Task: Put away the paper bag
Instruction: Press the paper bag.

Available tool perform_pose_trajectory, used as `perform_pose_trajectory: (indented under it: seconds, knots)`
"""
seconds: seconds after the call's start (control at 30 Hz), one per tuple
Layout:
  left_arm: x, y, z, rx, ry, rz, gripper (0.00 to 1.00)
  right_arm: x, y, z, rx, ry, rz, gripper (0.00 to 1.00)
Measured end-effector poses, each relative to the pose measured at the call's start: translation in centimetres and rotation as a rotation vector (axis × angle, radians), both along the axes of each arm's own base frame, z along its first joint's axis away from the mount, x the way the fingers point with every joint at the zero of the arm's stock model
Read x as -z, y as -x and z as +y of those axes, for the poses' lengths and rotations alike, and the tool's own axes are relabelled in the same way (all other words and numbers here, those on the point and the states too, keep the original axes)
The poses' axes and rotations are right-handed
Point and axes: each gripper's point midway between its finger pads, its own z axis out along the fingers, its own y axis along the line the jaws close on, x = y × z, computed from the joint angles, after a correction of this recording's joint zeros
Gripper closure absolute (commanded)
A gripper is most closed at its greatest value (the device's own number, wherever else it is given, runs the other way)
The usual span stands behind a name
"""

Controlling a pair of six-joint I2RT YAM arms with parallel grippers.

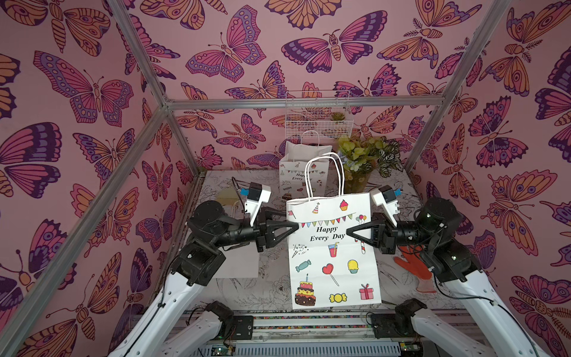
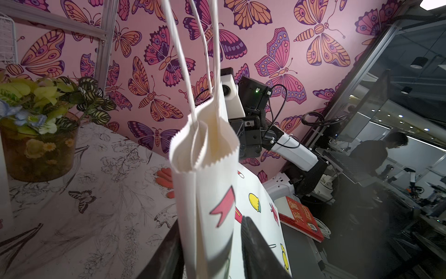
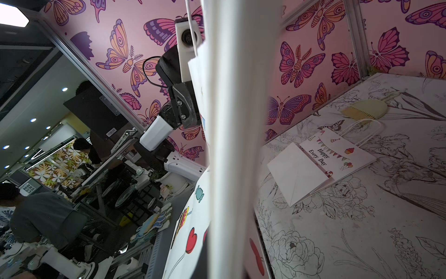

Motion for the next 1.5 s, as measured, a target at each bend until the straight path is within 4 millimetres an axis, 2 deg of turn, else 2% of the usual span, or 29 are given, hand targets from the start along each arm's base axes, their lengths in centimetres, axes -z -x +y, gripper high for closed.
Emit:
perform_pose_trajectory:
  seconds: [0.23, 0.4, 0.7, 1.07, 1.23, 1.33, 1.5]
  knots:
    - [-0.7, 0.5, 0.4, -0.009, 0.023, -0.030, 0.72, -0.3, 0.3, 0.1, -0.026, -0.022, 0.001, 1.00]
    - [-0.8, 0.4, 0.5, -0.012, 0.026, -0.032, 0.84, -0.5, 0.3, 0.2, -0.039, -0.030, 0.013, 1.00]
    - [-1.1, 0.6, 0.5, -0.004, 0.041, -0.033, 0.98, -0.9, 0.5, 0.3, -0.051, -0.043, 0.007, 1.00]
    - [-1.1, 1.1, 1.0, -0.017, 0.043, -0.041, 1.00, -0.2, 0.5, 0.4, -0.046, -0.022, 0.015, 0.76]
    - [-0.9, 1.1, 1.2, -0.024, 0.038, -0.031, 1.00, 0.9, 0.4, 0.4, -0.039, -0.007, 0.033, 0.72]
    - [-0.7, 1.1, 1.3, -0.026, 0.033, -0.023, 1.00, 1.5, 0.6, 0.3, -0.036, 0.001, 0.047, 0.79]
    - [-0.4, 1.1, 1.4, -0.032, 0.024, -0.010, 1.00, 1.8, 1.3, 0.2, -0.041, 0.004, 0.036, 0.99]
